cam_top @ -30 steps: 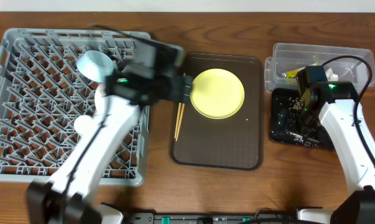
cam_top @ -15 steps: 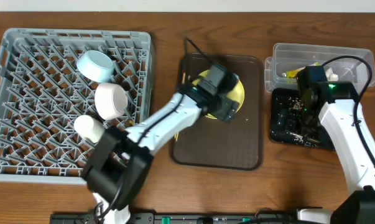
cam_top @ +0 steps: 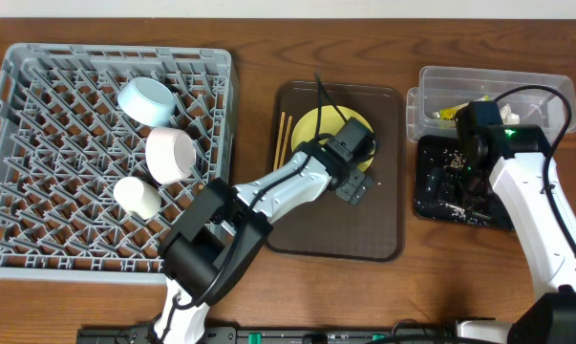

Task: Sort waste into correct bins and load items into the dishwasher
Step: 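Grip the yellow plate rim with the left gripper and lift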

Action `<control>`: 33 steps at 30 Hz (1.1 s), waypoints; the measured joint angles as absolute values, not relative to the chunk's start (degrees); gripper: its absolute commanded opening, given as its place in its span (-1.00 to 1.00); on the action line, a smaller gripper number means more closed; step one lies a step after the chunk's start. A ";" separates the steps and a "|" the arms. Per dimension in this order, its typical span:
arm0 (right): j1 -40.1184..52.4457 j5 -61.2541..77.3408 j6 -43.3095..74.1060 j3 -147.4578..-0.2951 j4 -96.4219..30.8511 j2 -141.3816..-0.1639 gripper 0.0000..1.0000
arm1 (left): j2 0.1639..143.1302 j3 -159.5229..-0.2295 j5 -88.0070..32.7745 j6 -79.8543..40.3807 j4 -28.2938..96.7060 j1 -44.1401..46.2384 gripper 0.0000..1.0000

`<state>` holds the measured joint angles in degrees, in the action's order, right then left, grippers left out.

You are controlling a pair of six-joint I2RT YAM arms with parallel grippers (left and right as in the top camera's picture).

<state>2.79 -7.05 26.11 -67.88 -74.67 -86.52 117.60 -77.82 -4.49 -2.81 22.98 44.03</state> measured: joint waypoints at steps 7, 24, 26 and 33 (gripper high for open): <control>2.79 -7.05 26.11 -67.88 -74.98 -86.52 0.99 | 117.58 -77.87 -3.57 -2.83 25.30 46.28 -0.14; 2.79 -7.07 26.11 -67.88 -75.40 -86.52 0.99 | 117.43 -77.76 -3.22 -2.72 26.68 46.59 -0.63; 2.79 -7.07 26.11 -67.88 -75.40 -86.52 0.99 | 117.43 -77.76 -3.16 -2.87 26.76 46.74 -0.74; 2.79 -7.09 26.11 -67.88 -75.40 -86.52 0.98 | 116.99 -77.76 -2.61 -2.52 26.79 47.90 -0.88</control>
<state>2.79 -7.09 26.11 -67.88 -75.40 -86.52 116.99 -77.76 -2.61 -2.52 26.79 47.90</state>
